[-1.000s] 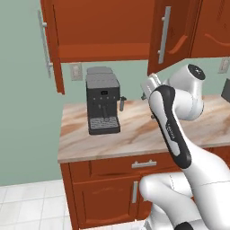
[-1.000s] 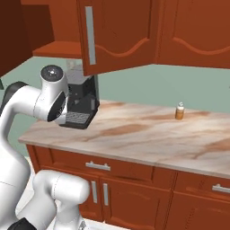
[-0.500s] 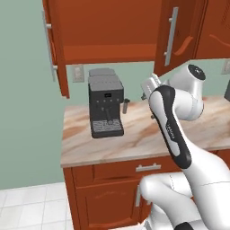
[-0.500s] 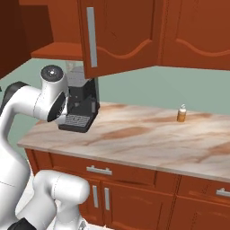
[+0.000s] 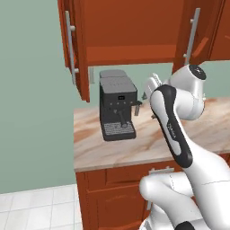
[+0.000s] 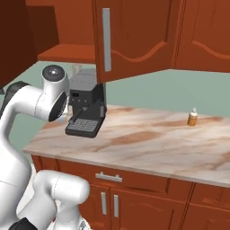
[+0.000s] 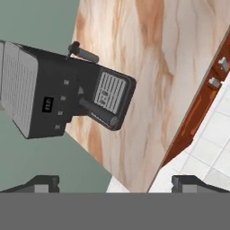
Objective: Close all open cabinet doors.
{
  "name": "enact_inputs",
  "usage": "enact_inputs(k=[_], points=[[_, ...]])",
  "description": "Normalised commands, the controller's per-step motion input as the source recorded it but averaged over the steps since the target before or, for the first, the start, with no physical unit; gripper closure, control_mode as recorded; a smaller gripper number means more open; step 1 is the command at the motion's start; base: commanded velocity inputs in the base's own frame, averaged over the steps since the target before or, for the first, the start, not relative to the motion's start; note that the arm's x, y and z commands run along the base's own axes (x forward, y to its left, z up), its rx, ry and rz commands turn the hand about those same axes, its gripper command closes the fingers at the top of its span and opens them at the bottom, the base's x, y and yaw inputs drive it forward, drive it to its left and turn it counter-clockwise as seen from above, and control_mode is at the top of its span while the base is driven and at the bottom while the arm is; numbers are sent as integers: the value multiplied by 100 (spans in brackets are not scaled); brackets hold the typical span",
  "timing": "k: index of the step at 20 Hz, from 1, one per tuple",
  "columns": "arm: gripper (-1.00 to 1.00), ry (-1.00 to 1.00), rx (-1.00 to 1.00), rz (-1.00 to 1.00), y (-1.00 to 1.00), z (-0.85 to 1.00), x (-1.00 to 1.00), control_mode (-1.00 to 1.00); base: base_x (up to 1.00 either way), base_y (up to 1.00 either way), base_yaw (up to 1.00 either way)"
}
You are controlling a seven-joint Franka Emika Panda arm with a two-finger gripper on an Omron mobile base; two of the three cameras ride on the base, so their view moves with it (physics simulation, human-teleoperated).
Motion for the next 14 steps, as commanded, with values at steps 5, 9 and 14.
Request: enact_inputs(k=[5,9,14], points=[[-100,0,0,0,0,0,0,100,34,35,-2],[-100,0,0,0,0,0,0,100,47,1,-4],[-100,0,0,0,0,0,0,100,39,0,-2]])
